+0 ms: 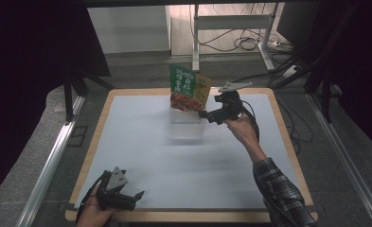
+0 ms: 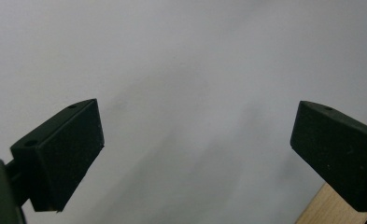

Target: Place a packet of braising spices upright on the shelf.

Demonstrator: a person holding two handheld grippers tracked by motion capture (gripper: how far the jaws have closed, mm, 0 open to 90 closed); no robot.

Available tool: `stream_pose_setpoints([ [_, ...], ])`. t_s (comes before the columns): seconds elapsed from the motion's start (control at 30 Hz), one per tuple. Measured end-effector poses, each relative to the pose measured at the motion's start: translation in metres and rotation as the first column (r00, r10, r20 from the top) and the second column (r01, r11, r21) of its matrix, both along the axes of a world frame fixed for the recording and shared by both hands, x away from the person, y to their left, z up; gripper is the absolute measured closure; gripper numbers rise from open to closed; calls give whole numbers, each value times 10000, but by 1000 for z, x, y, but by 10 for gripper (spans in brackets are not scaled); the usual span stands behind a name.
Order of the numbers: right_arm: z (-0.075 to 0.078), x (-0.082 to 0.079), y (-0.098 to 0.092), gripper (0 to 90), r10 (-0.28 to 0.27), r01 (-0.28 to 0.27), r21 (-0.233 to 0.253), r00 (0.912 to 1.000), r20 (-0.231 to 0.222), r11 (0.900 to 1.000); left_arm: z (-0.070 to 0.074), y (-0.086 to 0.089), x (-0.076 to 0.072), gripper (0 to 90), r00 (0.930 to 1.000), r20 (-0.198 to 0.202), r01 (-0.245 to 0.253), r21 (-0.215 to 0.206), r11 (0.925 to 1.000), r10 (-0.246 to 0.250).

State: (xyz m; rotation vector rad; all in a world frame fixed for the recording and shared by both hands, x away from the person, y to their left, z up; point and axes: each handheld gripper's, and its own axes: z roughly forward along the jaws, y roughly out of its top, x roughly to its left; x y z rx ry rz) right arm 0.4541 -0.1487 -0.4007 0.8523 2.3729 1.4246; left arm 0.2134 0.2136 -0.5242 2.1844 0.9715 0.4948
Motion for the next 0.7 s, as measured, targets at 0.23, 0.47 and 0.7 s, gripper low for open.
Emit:
stream_pose_setpoints([
  [0.23,-6,-14,-1,0,-23,24,-66,10000,32,10000,0,0,0,26,10000,-12,3,3,10000,-3],
  [0.47,-10,-26,-1,0,-5,7,-198,10000,95,9998,0,1,0,26,10000,-18,-21,-51,10000,21],
  [0.7,-20,-38,-6,0,-86,86,-180,10000,-28,9998,0,3,1,26,10000,-65,-68,-354,9993,66],
])
